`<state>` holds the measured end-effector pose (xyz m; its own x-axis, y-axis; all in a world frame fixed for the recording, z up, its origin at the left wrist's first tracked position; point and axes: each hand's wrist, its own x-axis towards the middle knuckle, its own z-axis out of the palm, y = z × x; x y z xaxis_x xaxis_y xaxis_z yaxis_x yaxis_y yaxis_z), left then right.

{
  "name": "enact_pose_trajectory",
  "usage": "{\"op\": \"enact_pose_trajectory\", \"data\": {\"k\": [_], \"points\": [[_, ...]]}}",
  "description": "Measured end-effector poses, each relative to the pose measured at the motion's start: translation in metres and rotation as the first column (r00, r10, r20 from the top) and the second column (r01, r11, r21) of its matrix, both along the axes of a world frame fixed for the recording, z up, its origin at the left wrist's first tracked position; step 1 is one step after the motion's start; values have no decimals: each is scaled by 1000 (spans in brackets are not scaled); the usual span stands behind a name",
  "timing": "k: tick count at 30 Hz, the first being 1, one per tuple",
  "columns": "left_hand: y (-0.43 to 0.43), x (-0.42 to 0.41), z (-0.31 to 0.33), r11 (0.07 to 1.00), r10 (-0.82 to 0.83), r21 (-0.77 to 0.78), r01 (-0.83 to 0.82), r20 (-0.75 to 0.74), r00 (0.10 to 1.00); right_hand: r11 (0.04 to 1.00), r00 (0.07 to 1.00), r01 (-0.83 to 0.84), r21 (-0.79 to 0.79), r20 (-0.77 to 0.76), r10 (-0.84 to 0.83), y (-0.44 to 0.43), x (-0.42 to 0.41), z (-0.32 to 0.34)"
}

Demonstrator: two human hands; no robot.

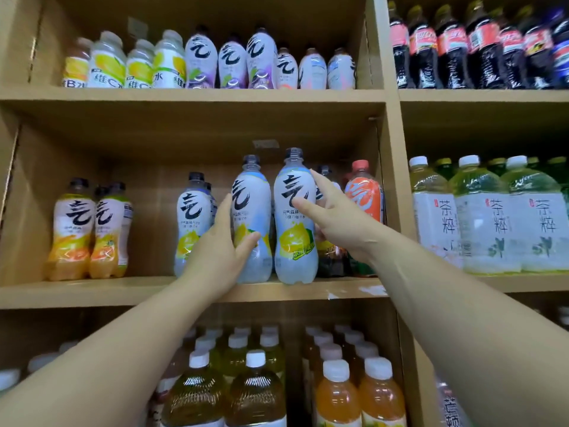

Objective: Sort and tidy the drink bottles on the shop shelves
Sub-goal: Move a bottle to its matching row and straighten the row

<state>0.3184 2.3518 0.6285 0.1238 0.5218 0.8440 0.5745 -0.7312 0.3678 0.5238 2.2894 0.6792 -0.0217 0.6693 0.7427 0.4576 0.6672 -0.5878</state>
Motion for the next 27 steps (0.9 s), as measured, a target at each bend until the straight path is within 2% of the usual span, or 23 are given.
{"op": "enact_pose_trajectory", "data": {"k": [4,9,12,15,19,27], "points": [[11,-4,0,976,-199,-75,204,67,978,999,999,33,24,-16,-32,5,-3,-7],[18,-10,0,901,-363,-211,379,114,925,947,956,264,182,81,-282,12,0,-32],[20,-15,0,843,-446,-252,476,168,879,927,953,296,231,-1,-304,12,0,-48],[25,-17,-3,848,-448,-243,472,147,882,901,930,359,245,-8,-369,10,-3,-58],[25,-13,-6,908,-393,-156,390,13,920,836,865,462,294,56,-498,12,-10,-66],[22,-19,-4,868,-427,-249,429,63,902,910,918,364,200,86,-387,9,-3,-69]]}}
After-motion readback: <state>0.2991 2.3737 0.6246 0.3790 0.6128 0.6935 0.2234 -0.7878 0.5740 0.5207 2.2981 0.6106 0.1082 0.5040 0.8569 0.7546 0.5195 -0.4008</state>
